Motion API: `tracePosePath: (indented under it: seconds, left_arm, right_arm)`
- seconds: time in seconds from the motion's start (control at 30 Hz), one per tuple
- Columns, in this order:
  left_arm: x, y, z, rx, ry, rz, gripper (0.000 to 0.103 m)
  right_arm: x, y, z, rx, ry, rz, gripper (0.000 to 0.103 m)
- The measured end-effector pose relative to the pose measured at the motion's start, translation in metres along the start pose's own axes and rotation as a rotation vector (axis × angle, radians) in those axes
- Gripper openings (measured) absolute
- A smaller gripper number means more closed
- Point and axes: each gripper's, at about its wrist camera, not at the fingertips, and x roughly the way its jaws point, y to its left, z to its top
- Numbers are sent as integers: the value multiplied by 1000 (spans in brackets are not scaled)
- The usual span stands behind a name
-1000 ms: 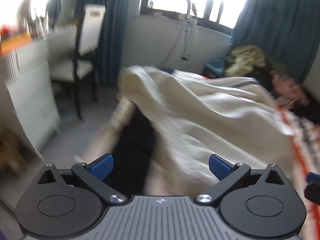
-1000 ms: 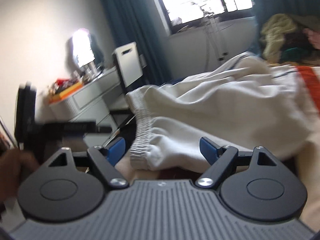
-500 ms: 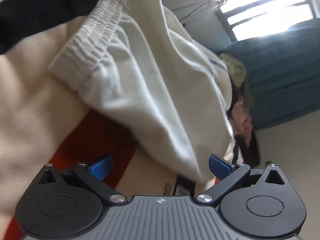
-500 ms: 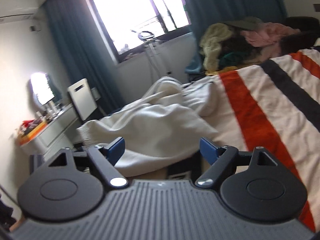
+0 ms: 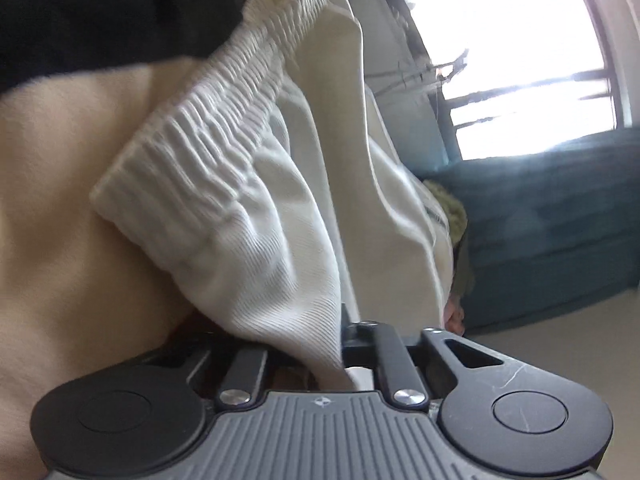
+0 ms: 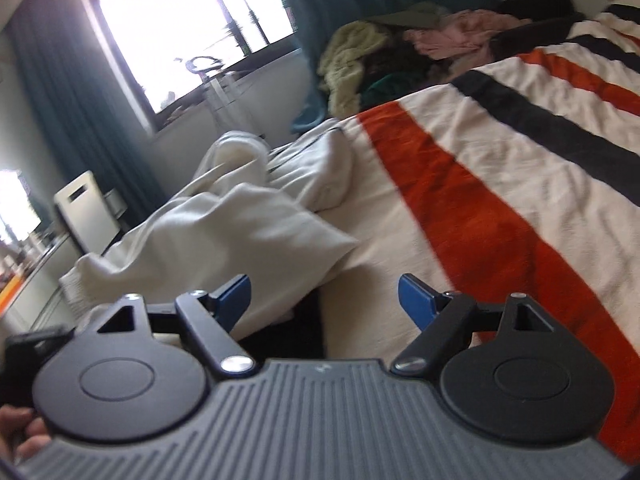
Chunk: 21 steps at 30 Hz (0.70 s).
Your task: Fold clothes
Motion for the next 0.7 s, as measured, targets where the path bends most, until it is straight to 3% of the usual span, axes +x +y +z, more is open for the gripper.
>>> tracePosePath:
  seconds: [0.2, 0.3, 0.43, 0.6, 0.7]
  left_arm:
    - [-74, -32, 14, 144, -223, -31, 6]
    - [-122, -40, 29, 161, -329, -32, 6]
    - [-169, -37, 47, 148, -455, 40, 6]
    - [-196, -17, 63, 49, -514, 140, 6]
    - [-196, -5, 69, 15, -513, 178, 6]
  right_arm:
    - [-8, -3, 0, -2, -53, -24, 82]
    - [-13, -2, 0, 9, -42, -6, 82]
    - [-13, -5, 3, 99, 6, 68, 84]
    - [28, -2, 16, 222, 106, 166, 81]
    - [71, -3, 15, 286, 215, 157, 67]
